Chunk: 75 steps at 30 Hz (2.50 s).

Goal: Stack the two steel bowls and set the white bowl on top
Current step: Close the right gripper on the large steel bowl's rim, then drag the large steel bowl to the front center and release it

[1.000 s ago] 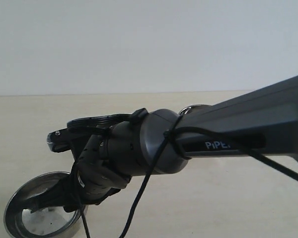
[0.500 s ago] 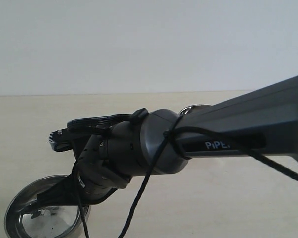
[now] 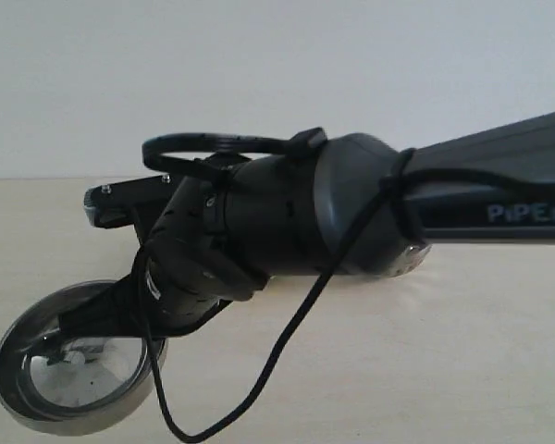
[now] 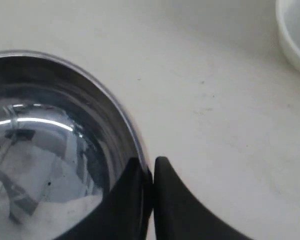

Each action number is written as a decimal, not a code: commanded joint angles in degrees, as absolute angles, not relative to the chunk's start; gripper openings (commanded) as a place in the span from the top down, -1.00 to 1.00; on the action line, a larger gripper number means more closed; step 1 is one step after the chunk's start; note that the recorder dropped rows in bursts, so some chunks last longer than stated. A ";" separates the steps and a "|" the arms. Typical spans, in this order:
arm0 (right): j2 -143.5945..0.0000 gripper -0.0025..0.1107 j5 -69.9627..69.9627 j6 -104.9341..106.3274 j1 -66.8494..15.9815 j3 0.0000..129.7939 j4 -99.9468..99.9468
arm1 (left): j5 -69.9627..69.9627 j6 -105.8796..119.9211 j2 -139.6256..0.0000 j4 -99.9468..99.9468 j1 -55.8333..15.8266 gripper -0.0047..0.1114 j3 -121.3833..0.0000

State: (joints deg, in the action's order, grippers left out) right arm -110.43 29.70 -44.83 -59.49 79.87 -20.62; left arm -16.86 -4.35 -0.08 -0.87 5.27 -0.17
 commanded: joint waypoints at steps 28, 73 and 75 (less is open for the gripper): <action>-94.57 0.96 27.77 -32.97 -42.96 62.60 -13.95 | -16.80 -4.76 0.00 -0.78 5.45 0.84 0.00; -105.66 0.19 18.24 -30.05 -41.64 58.48 -9.69 | -16.80 -4.76 0.00 -0.78 5.45 0.84 0.00; -104.70 0.19 18.74 -30.05 -41.64 58.48 -10.04 | -16.80 -4.76 0.00 -0.78 5.45 0.84 0.00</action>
